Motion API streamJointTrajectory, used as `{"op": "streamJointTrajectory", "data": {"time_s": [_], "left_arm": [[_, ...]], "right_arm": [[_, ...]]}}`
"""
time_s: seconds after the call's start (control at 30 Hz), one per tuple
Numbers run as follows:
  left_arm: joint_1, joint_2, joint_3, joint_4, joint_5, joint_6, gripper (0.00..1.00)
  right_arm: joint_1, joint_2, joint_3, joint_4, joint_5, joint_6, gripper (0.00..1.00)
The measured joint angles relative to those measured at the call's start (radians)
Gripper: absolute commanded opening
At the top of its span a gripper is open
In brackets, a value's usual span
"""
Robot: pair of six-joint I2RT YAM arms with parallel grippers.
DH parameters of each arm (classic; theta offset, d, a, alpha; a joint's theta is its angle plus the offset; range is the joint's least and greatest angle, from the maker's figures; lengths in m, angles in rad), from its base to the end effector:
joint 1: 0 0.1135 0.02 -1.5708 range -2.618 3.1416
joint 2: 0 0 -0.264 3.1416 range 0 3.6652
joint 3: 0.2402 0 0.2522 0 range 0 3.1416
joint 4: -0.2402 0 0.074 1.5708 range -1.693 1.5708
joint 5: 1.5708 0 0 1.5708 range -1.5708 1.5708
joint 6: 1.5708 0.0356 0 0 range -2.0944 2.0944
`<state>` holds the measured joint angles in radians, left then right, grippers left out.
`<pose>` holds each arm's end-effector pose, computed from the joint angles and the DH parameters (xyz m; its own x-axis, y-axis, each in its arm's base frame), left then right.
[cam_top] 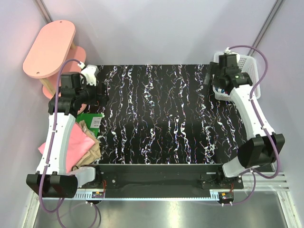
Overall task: Fold and stack the t-shirts
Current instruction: Grab crumpled tshirt from bin with the right arm
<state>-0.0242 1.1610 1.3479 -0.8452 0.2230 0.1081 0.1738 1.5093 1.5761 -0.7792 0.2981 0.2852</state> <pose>0.2301 -0.0134 0.3936 -0.5866 0.1195 -0.8010 0.2633 0.9635 -0.0492 0.3228 0.0461 0.3826 -0.6027 0.1672 -0.7802 0.2326 0.9721 0.0287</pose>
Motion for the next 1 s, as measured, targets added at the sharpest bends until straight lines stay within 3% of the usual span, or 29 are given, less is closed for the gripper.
{"op": "streamJointTrajectory", "data": {"time_s": [0.2, 0.33, 0.43, 0.63, 0.73, 0.87, 1.0], "left_arm": [[0.006, 0.012, 0.000, 0.000, -0.011, 0.000, 0.99], [0.010, 0.019, 0.000, 0.000, -0.024, 0.000, 0.99], [0.013, 0.016, 0.000, 0.000, -0.032, 0.001, 0.99], [0.017, 0.006, -0.012, 0.001, -0.043, 0.005, 0.99], [0.018, 0.006, -0.032, 0.001, -0.045, 0.005, 0.99], [0.018, 0.008, -0.061, 0.003, -0.045, 0.005, 0.99], [0.018, 0.012, -0.073, 0.004, -0.045, 0.005, 0.99]], "right_arm": [[-0.274, 0.126, 0.116, -0.021, -0.108, 0.055, 1.00], [-0.402, 0.294, 0.254, -0.018, -0.118, 0.084, 0.93], [-0.404, 0.424, 0.334, -0.021, -0.128, 0.089, 0.96], [-0.381, 0.609, 0.404, -0.031, -0.224, 0.103, 0.93], [-0.378, 0.646, 0.407, -0.032, -0.257, 0.113, 0.88], [-0.378, 0.658, 0.430, -0.033, -0.283, 0.121, 0.68], [-0.378, 0.662, 0.447, -0.025, -0.313, 0.133, 0.54]]}}
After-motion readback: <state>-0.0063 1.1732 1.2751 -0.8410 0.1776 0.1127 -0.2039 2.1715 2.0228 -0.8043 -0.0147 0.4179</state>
